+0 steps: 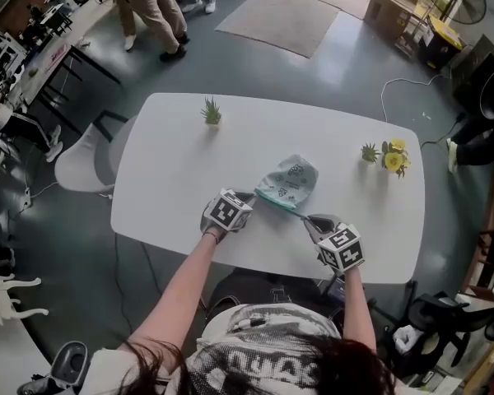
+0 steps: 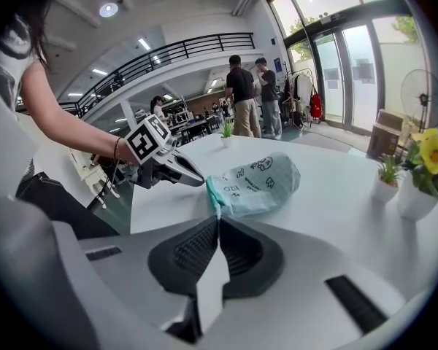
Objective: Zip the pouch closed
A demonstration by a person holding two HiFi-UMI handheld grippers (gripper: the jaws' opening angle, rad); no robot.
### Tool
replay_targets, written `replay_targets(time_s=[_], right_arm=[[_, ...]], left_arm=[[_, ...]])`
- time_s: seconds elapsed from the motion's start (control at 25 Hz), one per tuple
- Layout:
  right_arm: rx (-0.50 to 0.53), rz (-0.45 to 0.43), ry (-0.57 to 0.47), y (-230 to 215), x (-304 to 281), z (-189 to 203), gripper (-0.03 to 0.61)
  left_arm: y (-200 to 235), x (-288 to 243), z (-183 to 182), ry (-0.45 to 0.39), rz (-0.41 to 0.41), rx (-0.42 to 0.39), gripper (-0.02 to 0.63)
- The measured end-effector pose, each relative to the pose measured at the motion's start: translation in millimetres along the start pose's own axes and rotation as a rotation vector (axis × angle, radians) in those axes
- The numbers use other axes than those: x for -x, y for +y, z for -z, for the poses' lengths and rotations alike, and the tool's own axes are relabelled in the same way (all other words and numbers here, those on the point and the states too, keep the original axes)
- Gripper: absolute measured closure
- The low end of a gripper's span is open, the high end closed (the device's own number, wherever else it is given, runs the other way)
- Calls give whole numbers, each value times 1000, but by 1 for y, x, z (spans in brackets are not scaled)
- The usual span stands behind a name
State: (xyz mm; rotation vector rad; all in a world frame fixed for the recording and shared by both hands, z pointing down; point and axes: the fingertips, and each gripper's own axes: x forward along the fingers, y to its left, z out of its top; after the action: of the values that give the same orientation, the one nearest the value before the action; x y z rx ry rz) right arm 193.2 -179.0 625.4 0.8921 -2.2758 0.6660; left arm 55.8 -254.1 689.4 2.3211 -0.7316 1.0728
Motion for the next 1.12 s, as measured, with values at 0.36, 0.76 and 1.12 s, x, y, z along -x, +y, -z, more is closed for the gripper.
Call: replay_targets(time_s=[0.36, 0.76, 1.12], right_arm=[[20, 16, 41, -2, -7, 9, 566], [29, 50, 73, -16, -15, 31, 546], [3, -13, -10, -10, -1, 25, 488]], left_arm=[[-6, -4, 6, 28, -19, 2, 597], [-29, 16, 0, -105, -23, 90, 414], [-70, 58, 4, -275, -83, 206, 460]])
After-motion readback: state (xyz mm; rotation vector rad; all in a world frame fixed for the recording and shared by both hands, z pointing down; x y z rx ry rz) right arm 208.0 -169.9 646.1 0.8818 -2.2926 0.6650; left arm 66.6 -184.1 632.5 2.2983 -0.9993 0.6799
